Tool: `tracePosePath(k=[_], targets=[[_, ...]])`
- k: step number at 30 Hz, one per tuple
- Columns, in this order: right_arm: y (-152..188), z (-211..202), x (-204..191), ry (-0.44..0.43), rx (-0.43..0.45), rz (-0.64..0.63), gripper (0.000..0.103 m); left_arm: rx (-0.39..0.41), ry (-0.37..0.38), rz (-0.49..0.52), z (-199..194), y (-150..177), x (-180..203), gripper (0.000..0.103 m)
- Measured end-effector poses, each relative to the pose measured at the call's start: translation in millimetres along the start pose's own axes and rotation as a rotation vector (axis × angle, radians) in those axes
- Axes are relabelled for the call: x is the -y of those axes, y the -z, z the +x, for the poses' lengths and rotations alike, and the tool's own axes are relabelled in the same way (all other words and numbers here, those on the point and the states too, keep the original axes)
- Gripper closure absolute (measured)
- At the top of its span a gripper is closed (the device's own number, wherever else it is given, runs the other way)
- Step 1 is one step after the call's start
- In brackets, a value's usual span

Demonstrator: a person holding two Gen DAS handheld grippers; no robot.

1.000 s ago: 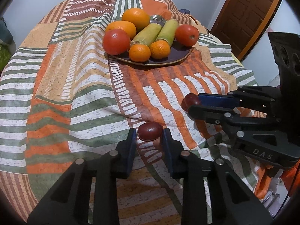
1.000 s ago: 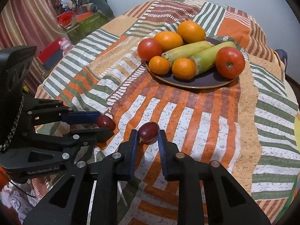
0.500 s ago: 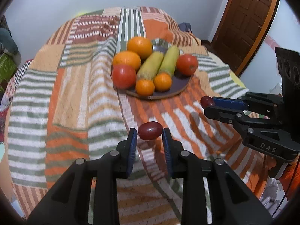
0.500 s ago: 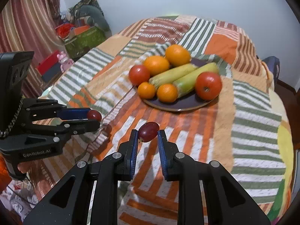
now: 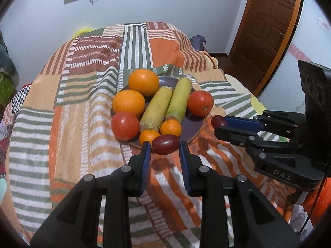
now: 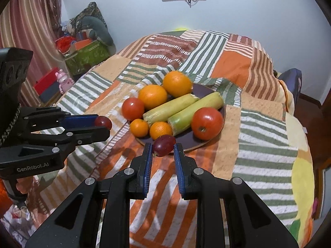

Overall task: Organize fruits
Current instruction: 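Lower both grapes onto the plate among the fruit and open both grippers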

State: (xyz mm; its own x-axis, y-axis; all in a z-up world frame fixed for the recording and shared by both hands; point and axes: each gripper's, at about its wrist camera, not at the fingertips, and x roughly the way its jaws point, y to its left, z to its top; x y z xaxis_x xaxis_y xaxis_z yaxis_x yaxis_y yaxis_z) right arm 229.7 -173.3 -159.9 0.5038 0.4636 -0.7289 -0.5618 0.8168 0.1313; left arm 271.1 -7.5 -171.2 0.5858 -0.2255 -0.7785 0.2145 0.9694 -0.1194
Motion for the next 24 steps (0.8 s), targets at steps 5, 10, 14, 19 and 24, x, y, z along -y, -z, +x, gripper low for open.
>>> tracePosePath(k=[5,10,14,19,24], targets=[[-3.9,10.9,5.9,0.0,-0.01,-0.008,0.083,-0.006,0.003,0.002,15.2,-9.0,-1.0,0.075],[-4.1,24.3,9.4,-0.001,-0.033,-0.017,0.083,-0.028,0.007,0.0,34.2,-14.9,-3.4,0.075],[-4.1,34.4,12.4,-0.004,-0.053,-0.022,0.083,-0.046,0.006,0.005,50.1,-18.3,-3.7,0.075],[-2.9,45.2,11.4,-0.015,-0.082,-0.039,0.083,-0.062,0.005,0.004,64.8,-20.0,-6.2,0.075],[0.0,53.5,13.0,-0.016,-0.103,-0.041,0.083,-0.068,0.001,-0.002,71.8,-20.1,-8.9,0.075]])
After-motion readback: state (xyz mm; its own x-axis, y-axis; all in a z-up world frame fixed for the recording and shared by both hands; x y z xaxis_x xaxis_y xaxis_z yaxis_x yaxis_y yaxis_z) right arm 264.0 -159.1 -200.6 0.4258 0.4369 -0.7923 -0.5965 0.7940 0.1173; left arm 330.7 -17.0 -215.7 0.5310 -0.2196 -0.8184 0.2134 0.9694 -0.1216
